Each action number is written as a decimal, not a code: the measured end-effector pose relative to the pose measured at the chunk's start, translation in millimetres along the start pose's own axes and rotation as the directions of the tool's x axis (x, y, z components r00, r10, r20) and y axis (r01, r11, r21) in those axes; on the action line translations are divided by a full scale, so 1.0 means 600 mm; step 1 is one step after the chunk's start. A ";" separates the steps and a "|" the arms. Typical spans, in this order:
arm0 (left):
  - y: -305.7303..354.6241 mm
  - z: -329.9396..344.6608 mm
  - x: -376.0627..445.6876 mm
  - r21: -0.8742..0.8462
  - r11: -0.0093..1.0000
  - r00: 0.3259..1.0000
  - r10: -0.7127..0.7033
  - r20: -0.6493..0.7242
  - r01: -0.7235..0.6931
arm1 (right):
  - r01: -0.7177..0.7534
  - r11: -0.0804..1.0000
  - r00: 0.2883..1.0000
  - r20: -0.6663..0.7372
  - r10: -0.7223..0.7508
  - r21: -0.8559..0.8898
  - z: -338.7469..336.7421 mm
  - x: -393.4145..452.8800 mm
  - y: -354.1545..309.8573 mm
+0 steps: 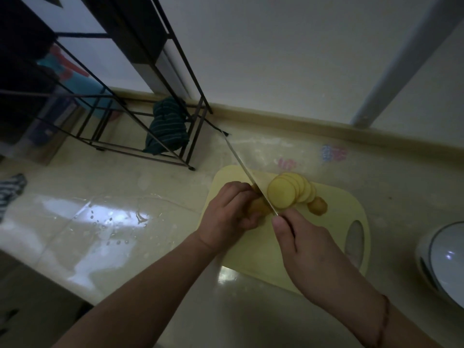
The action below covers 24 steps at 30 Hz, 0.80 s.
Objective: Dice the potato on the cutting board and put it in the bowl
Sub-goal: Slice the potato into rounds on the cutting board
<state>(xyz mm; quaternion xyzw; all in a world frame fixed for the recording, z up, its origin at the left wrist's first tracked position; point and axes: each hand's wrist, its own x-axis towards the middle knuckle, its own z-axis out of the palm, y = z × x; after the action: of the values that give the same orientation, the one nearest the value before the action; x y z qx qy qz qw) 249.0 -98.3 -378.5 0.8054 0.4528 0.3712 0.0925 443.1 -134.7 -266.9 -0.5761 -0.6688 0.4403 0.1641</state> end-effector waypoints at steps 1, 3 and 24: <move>-0.001 0.000 0.000 -0.006 1.000 1.000 0.001 0.001 -0.001 | 0.010 1.000 1.000 0.002 -0.010 0.000 0.003 0.005 0.001; -0.003 0.000 0.000 -0.016 1.000 1.000 0.005 0.001 -0.005 | 0.021 1.000 1.000 0.005 -0.021 0.006 0.006 0.011 0.003; -0.016 0.005 0.002 -0.056 0.998 1.000 -0.005 0.010 0.006 | 0.012 1.000 0.999 0.032 -0.011 -0.026 0.041 0.043 0.045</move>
<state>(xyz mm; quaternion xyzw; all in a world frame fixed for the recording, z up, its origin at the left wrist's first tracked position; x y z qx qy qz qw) 245.3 -91.4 -384.7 0.8030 0.4439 0.3797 0.1183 434.9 -122.6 -309.2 -0.5673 -0.6804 0.4397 0.1481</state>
